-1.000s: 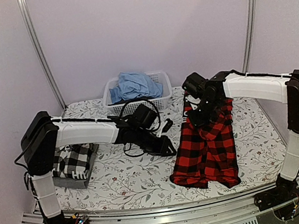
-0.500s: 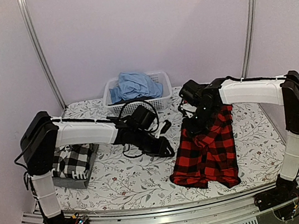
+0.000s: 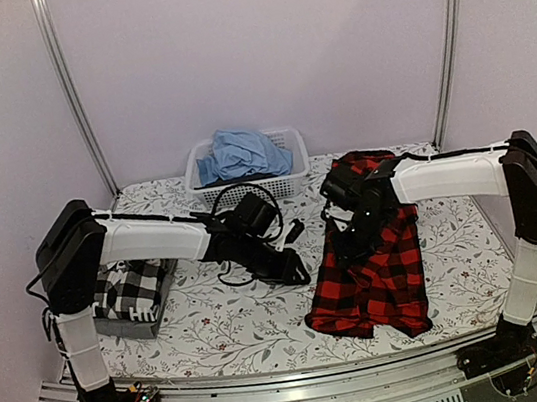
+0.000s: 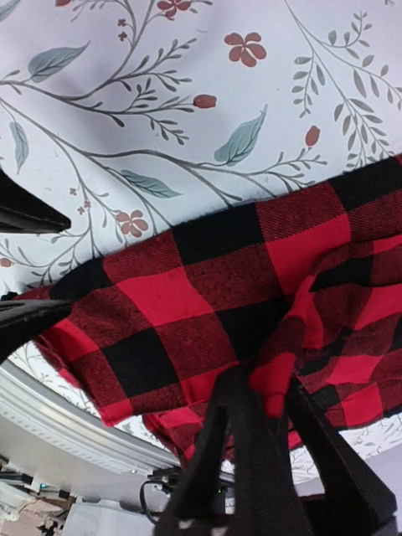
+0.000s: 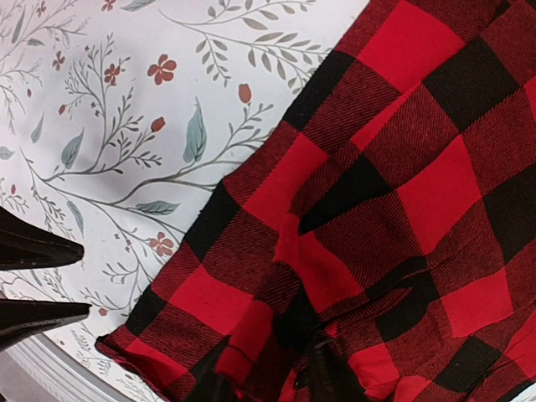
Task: Fold and stack the long sleeve shirts
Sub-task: Place the sleeve of the rectangle-folded shirt, then move the rectangle-folded shirt to the center of the board.
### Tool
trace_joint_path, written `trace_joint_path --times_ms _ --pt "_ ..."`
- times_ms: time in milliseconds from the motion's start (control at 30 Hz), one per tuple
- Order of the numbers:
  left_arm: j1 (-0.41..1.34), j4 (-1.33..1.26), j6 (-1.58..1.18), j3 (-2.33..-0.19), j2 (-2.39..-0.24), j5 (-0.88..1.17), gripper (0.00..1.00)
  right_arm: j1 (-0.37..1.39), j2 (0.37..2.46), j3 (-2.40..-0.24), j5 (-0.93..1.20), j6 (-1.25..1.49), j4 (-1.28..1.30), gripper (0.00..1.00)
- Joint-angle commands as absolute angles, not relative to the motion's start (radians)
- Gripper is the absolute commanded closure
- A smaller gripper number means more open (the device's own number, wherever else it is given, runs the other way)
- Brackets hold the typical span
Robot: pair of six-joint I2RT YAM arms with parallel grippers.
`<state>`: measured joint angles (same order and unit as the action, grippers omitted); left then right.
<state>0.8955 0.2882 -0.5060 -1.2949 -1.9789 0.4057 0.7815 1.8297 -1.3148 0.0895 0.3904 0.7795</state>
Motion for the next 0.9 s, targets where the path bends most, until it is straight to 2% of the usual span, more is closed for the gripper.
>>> trace_joint_path --times_ms 0,100,233,300,433,533,667,867 --pt "0.882 0.266 -0.513 -1.289 -1.949 0.397 0.73 0.795 1.744 -1.292 0.083 0.413 0.739 0.57" --pt "0.879 0.261 -0.522 -1.284 -1.954 0.392 0.72 0.775 1.682 -1.268 0.019 0.430 0.711 0.40" --pt "0.879 0.258 -0.533 -1.290 -1.963 0.383 0.72 0.686 1.616 -1.213 -0.012 0.467 0.605 0.38" --pt "0.879 0.259 -0.540 -1.297 -1.968 0.381 0.72 0.628 1.608 -1.198 -0.042 0.479 0.541 0.46" --pt "0.880 0.263 -0.557 -1.303 -1.969 0.374 0.73 0.484 1.641 -1.195 0.007 0.485 0.387 0.72" --pt "0.881 0.269 -0.565 -1.307 -1.962 0.363 0.73 0.403 1.703 -1.218 0.088 0.485 0.272 0.80" --pt "0.882 0.293 -0.575 -1.319 -1.956 0.354 0.73 0.320 1.844 -1.294 0.174 0.491 0.215 0.87" --pt "0.885 0.329 -0.587 -1.331 -1.939 0.342 0.73 0.240 2.046 -1.398 0.245 0.508 0.172 0.88"
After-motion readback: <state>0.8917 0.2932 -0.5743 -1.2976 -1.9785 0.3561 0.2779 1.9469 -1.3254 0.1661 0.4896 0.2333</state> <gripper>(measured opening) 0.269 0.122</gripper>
